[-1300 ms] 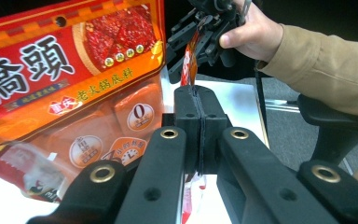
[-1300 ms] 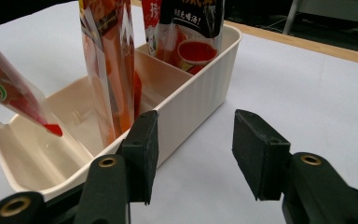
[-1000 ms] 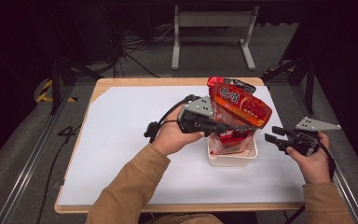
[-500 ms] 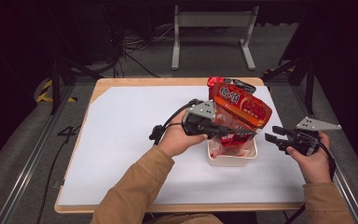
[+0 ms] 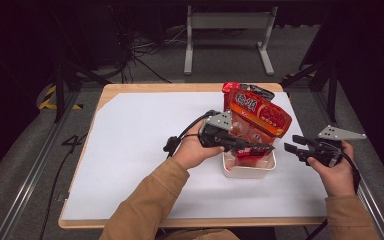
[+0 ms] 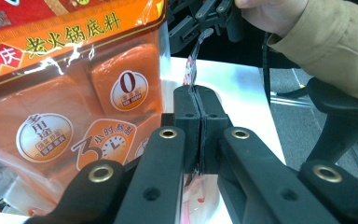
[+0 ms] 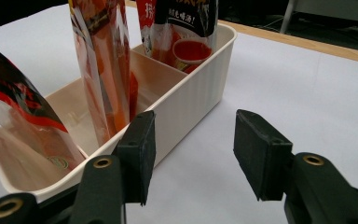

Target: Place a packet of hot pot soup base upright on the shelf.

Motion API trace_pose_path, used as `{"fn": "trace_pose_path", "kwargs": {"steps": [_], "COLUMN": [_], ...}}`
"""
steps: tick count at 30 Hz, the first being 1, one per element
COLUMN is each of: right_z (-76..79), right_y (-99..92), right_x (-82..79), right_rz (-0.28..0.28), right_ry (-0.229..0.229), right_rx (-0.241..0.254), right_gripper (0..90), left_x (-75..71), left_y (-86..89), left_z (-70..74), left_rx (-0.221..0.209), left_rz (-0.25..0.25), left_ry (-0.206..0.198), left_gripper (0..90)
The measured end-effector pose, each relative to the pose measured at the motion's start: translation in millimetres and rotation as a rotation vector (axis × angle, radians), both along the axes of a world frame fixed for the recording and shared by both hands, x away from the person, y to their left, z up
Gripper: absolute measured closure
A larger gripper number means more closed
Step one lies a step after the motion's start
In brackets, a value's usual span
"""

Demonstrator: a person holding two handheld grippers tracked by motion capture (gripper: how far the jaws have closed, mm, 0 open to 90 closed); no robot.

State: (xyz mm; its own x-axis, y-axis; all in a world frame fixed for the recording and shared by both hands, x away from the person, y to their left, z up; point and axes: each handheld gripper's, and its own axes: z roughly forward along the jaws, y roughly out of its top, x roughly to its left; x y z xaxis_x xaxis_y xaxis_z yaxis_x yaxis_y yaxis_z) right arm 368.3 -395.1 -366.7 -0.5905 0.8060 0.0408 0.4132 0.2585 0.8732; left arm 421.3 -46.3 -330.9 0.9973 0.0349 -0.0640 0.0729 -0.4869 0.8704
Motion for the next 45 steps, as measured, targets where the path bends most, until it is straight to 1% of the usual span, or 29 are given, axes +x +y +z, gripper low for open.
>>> {"fn": "trace_pose_path", "kwargs": {"steps": [3,7,11,13,19,24,26,27,29,30,31,32,33,34,35,36,38,43,45], "right_z": [-0.3,-0.2,-0.4,-0.6,-0.9,-1.3,-1.8,-2.0,-2.4,-2.5,-2.6,-2.6,-2.9,-3.0,-3.0,-3.0,-2.8,-0.2,1.0], "right_y": [0.0,-0.1,0.8,1.1,2.0,3.3,4.4,4.7,4.8,4.7,4.7,4.7,5.2,5.8,5.8,6.4,7.7,10.3,11.0], "right_x": [0.1,0.1,0.3,0.5,1.2,2.6,3.3,3.8,5.4,6.4,7.3,7.3,9.6,10.9,10.9,12.2,14.8,20.0,21.2], "right_rz": [0.001,0.002,0.005,0.006,0.007,0.011,0.013,0.015,0.017,0.016,0.016,0.016,0.019,0.02,0.02,0.022,0.024,0.028,0.027], "right_ry": [0.0,0.0,0.002,0.002,0.003,0.003,0.005,0.006,0.007,0.006,0.007,0.007,0.007,0.007,0.007,0.007,0.007,-0.002,-0.008], "right_rx": [0.001,0.002,0.003,0.001,0.0,-0.002,-0.005,-0.006,-0.004,-0.004,-0.003,-0.003,-0.004,-0.004,-0.004,-0.004,-0.004,0.002,0.01], "right_gripper": [48.8,48.6,48.3,48.2,48.0,47.7,47.5,47.3,47.0,46.8,46.7,46.7,46.4,46.4,46.4,46.3,46.1,44.9,44.5], "left_x": [1.2,3.0,4.9,5.6,5.9,4.1,3.4,3.0,2.5,2.3,2.1,2.1,0.5,-0.3,-0.3,-2.0,-4.4,-13.2,-15.8], "left_y": [-0.9,1.0,4.4,6.1,9.8,11.1,12.2,13.0,15.1,16.3,18.2,18.2,23.2,26.2,26.2,30.1,36.4,59.2,69.7], "left_z": [-3.0,-4.9,-6.7,-8.1,-10.4,-9.3,-8.6,-8.1,-6.4,-5.8,-4.7,-4.7,-1.9,-0.1,-0.1,2.0,5.0,13.3,16.3], "left_rx": [0.003,-0.001,0.011,0.019,0.015,0.016,0.009,0.005,-0.003,-0.018,-0.027,-0.027,-0.049,-0.058,-0.058,-0.069,-0.076,-0.097,-0.1], "left_rz": [-0.004,-0.004,0.007,0.013,0.021,0.019,0.024,0.029,0.048,0.058,0.063,0.063,0.076,0.084,0.084,0.097,0.117,0.184,0.213], "left_ry": [0.001,0.022,0.039,0.04,0.058,0.045,0.043,0.041,0.028,0.023,0.016,0.016,0.014,0.014,0.014,0.015,0.015,0.031,0.025], "left_gripper": [89.0,88.3,86.3,86.1,82.7,77.8,73.3,71.1,62.3,57.9,54.4,50.6,47.9,47.1,45.7,45.7,42.5,40.0,39.4]}}
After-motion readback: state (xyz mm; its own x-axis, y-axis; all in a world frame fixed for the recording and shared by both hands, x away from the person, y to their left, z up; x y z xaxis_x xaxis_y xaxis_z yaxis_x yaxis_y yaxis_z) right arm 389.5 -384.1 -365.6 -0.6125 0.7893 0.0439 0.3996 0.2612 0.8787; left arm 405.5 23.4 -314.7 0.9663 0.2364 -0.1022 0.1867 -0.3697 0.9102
